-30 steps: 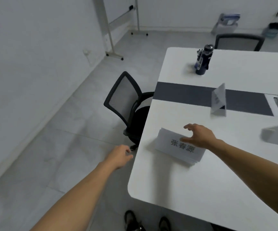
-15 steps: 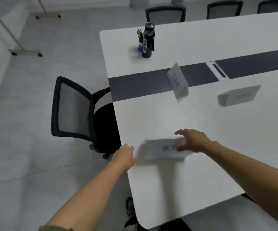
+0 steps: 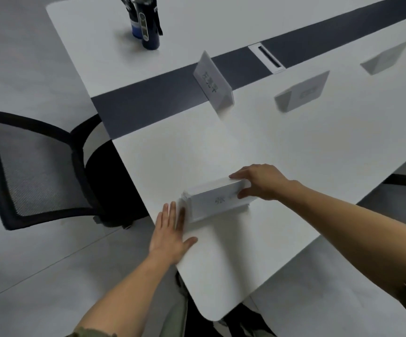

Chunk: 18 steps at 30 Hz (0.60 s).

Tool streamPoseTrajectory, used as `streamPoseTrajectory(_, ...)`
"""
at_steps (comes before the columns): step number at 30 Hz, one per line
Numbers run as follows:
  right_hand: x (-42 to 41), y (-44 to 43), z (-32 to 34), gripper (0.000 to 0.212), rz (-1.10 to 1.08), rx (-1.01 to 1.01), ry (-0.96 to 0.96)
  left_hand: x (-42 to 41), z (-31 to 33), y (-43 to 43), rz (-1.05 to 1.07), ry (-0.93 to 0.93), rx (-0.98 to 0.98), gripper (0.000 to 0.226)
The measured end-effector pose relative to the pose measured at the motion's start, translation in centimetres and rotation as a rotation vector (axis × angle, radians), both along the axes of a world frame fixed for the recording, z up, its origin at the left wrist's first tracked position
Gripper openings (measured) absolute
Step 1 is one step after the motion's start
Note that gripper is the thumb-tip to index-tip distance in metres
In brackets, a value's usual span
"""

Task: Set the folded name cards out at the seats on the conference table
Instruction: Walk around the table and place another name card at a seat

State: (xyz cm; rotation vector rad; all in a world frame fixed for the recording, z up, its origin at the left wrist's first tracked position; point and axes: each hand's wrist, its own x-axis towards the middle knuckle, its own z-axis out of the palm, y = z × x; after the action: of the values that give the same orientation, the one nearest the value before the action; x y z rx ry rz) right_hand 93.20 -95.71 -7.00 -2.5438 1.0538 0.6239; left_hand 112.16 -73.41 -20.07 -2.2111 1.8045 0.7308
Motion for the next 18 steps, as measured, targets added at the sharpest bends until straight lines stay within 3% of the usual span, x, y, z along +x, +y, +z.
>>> streamPoseTrajectory(9, -1.9, 1.9, 3.0, 0.06, -0.079, -0.051, -0.119, -0.4, 2.9, -1.3, -0.004, -0.066, 0.186, 0.088)
streamPoseTrajectory(15, -6.1, 3.4, 6.1, 0.057, -0.145, -0.114, -0.209, -2.2, 7.6, -0.4, -0.045, -0.101, 0.259, 0.046)
streamPoseTrajectory(18, -10.2, 4.9, 7.5, 0.042, -0.184, -0.113, -0.246, -4.8, 10.1, 0.3, -0.061, -0.079, 0.244, 0.042)
